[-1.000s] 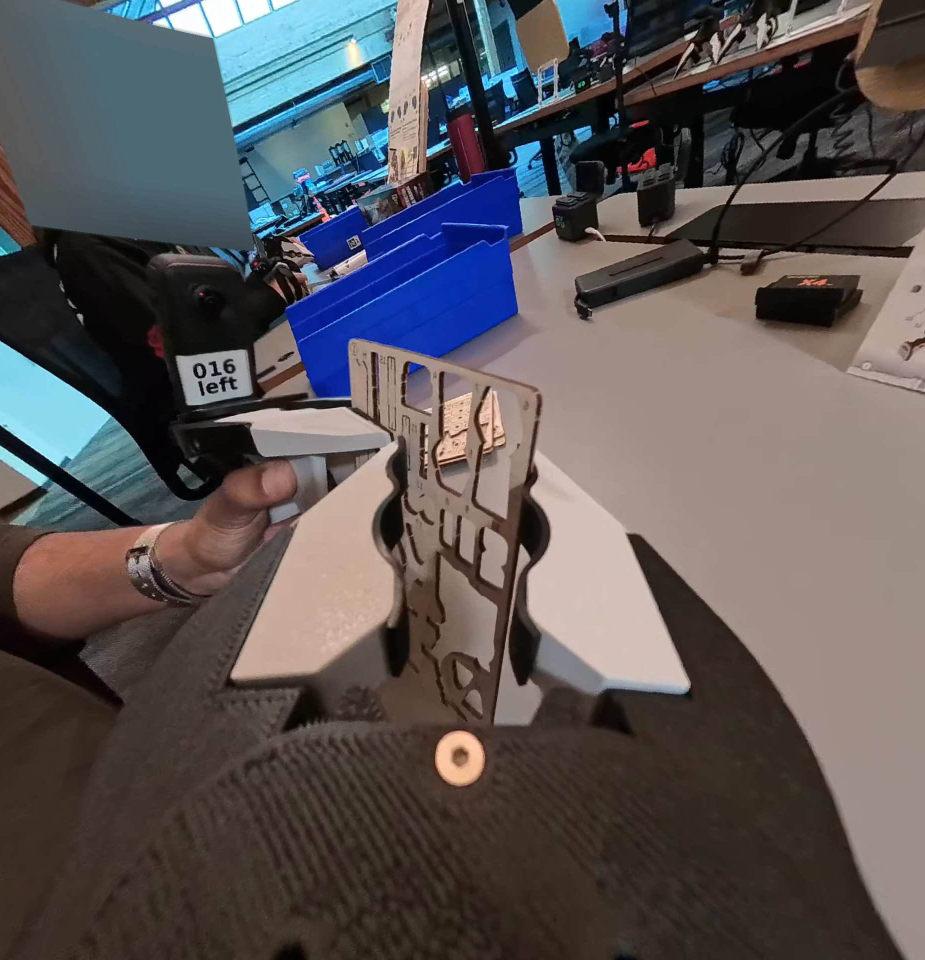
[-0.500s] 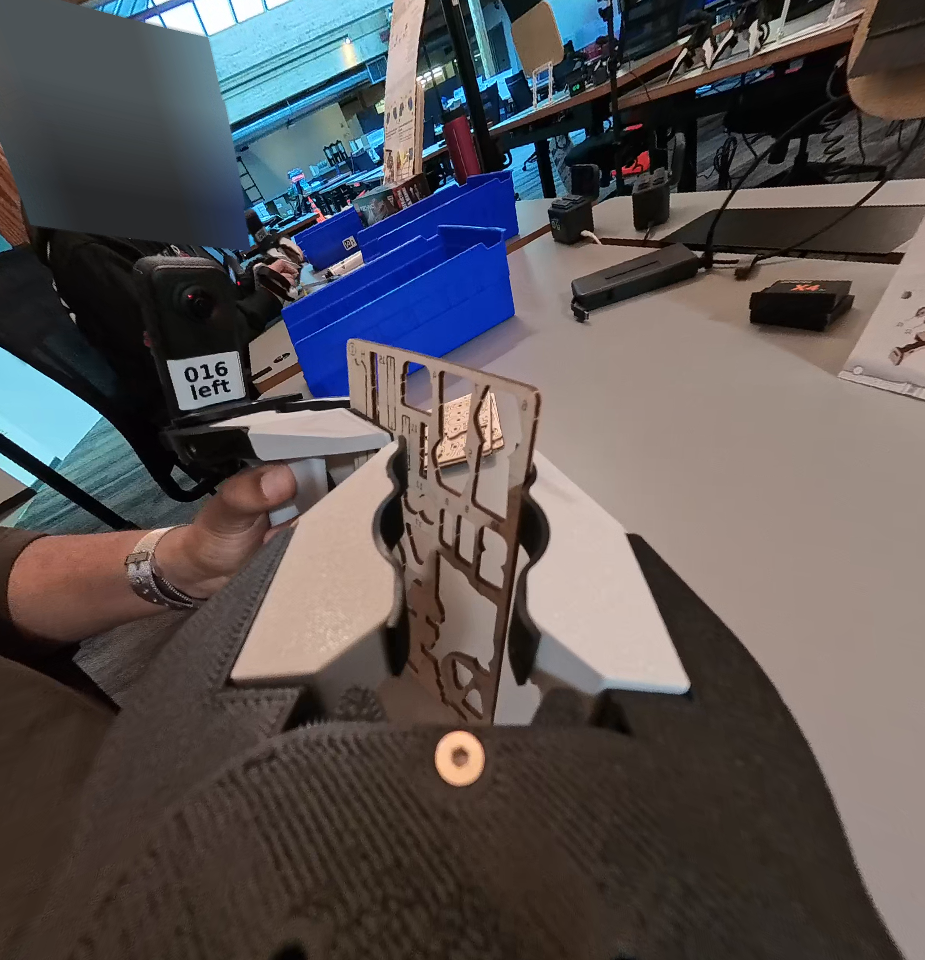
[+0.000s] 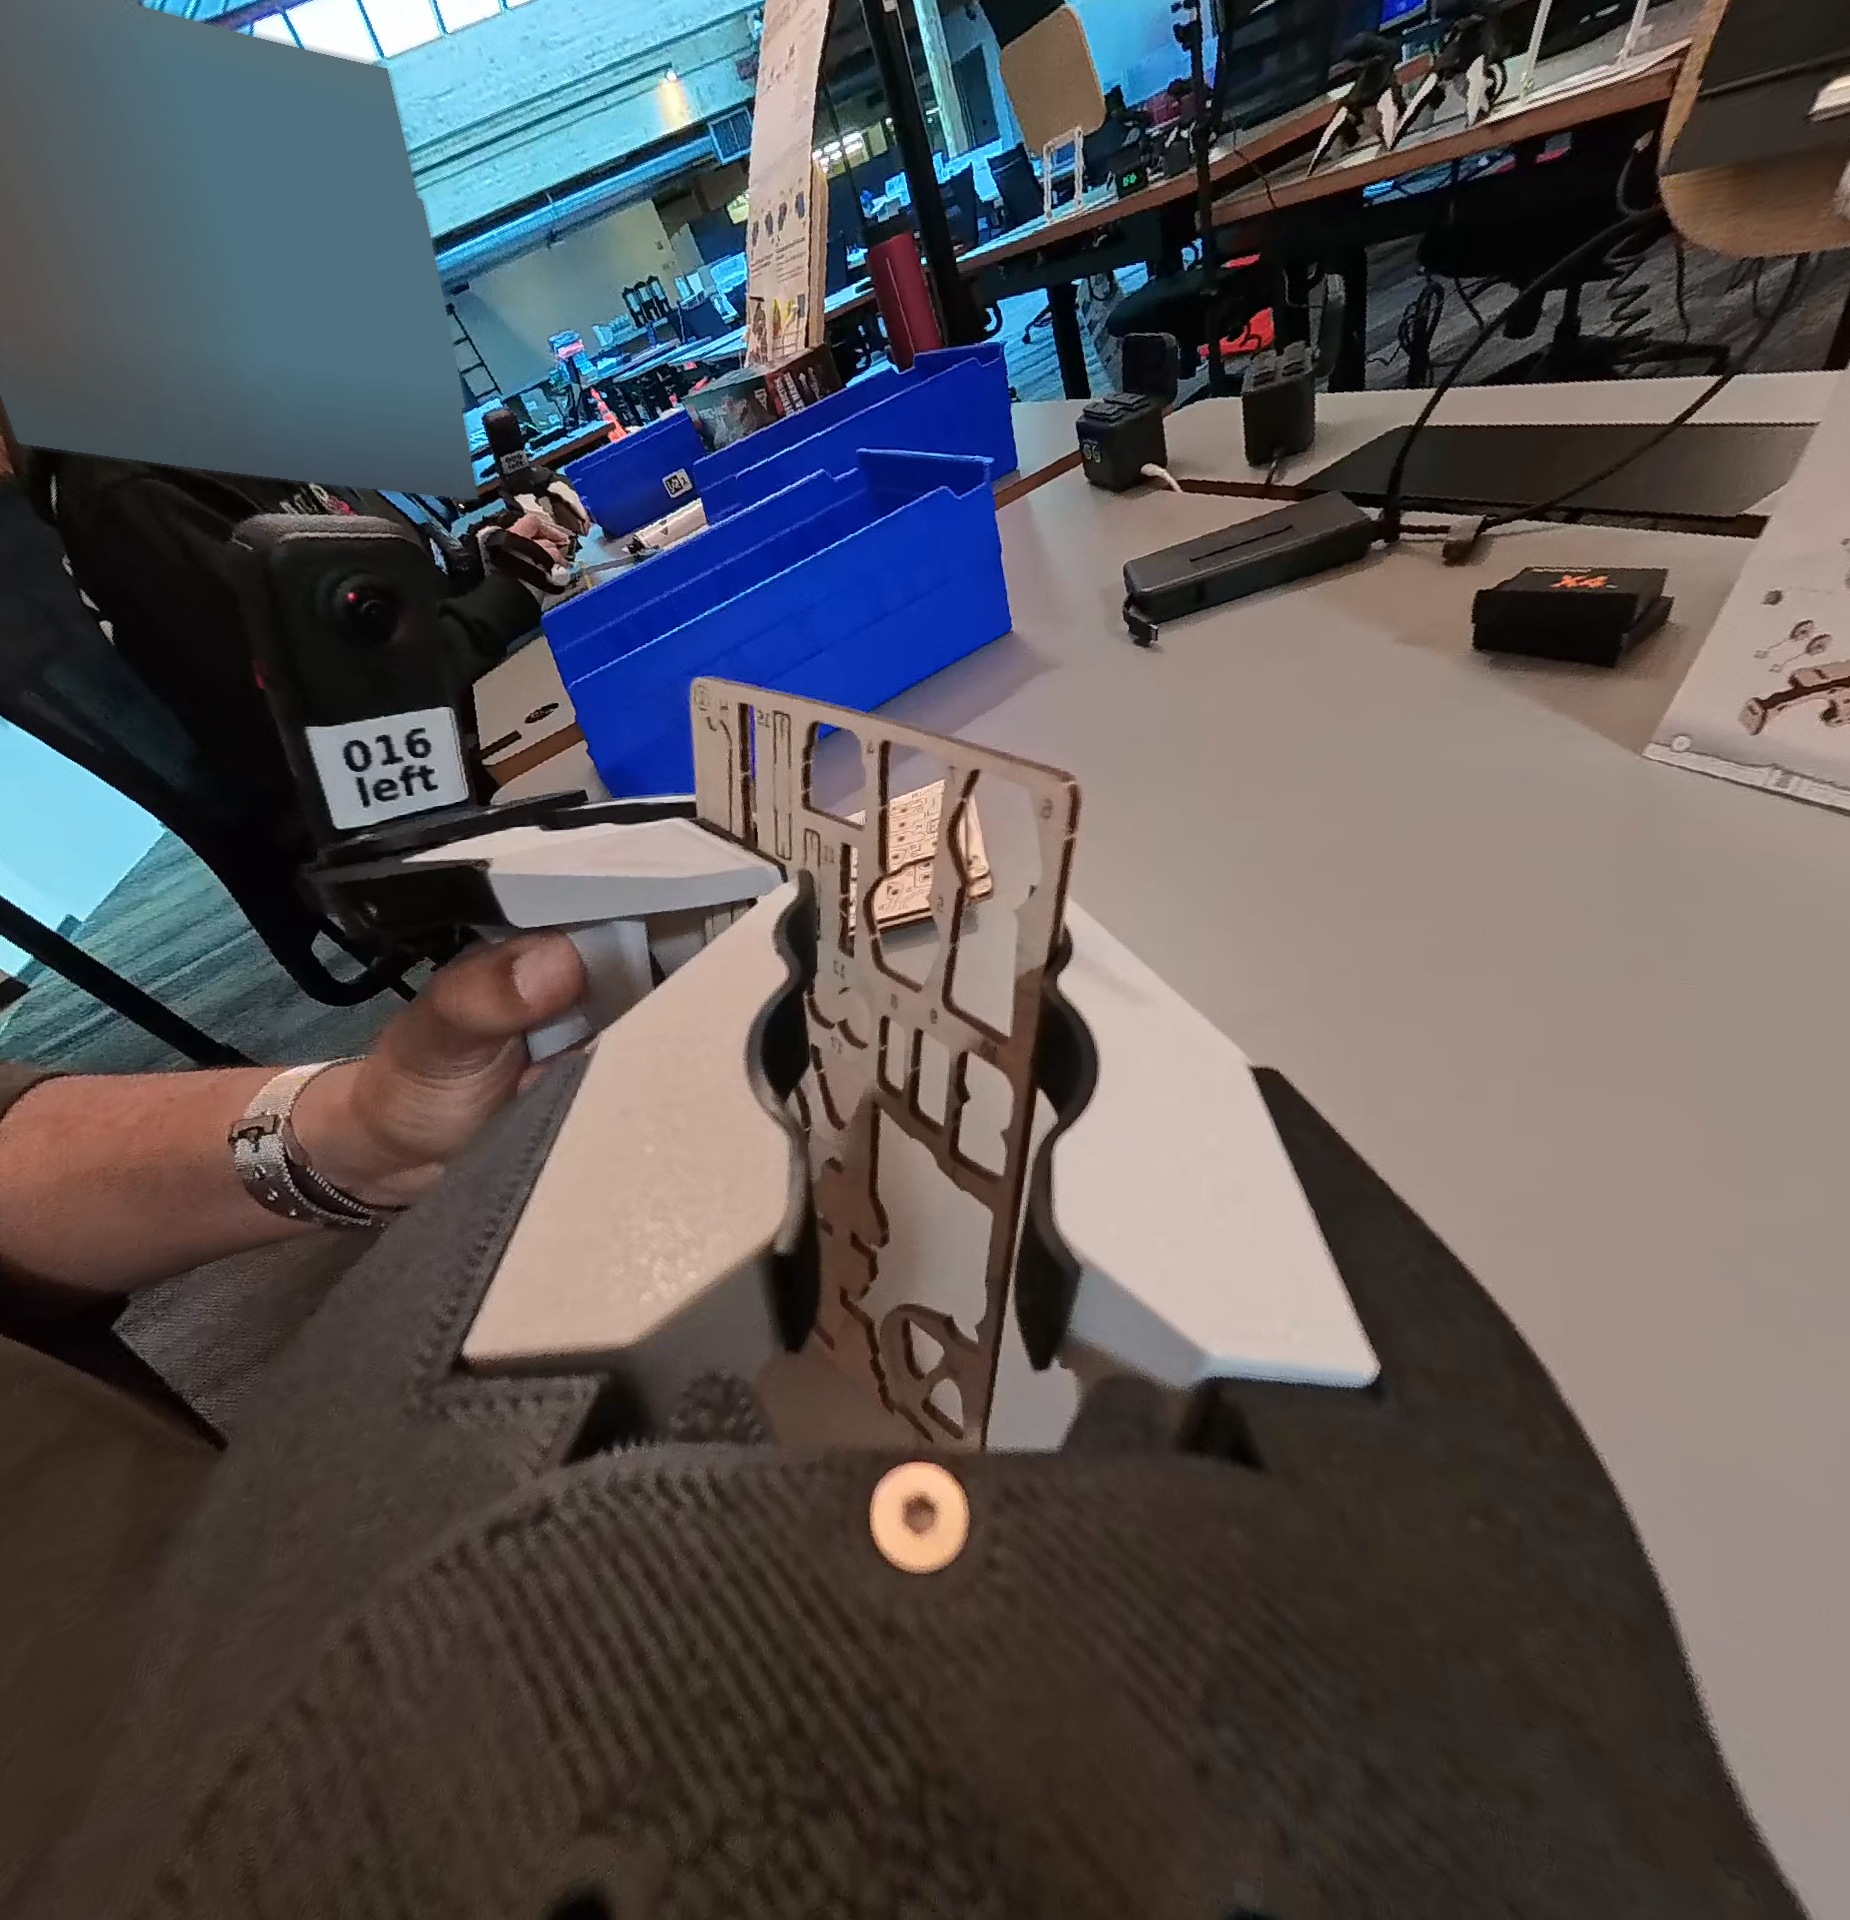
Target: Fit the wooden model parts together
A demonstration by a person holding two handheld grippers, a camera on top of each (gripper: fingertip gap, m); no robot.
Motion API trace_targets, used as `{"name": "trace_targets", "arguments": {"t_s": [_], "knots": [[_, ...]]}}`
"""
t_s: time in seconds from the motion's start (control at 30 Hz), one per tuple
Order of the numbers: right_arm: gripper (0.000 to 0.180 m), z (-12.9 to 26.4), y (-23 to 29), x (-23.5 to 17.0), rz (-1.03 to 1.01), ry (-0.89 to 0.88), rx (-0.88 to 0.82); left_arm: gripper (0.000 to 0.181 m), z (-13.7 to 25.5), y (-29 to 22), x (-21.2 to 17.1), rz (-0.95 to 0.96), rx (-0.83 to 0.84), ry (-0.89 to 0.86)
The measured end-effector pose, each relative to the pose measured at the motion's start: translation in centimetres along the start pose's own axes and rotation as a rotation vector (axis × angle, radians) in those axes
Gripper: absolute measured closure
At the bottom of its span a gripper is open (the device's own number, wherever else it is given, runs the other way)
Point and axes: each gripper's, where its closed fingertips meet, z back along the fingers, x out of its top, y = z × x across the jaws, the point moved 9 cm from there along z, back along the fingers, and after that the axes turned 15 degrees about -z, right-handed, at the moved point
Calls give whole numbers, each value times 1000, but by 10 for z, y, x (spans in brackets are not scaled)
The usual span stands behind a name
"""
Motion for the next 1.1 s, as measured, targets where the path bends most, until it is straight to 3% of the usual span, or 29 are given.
{"name": "trace_targets", "arguments": {"t_s": [0.03, 0.67, 0.8, 1.1], "knots": [[140, 0, 0, 0, 2, -2, -3, 181, 0, 0, 0, 0, -1, 0], [140, 1, 1, 1, 0, -23, 0, 181, -1, 0, -1, 28, -1, -31], [142, -1, 1, 2, -13, -21, 53, 181, 3, 5, -3, 167, -73, -112], [162, -2, 5, 1, -124, 23, 288, 181, 11, 11, 5, 213, -193, -183]]}}
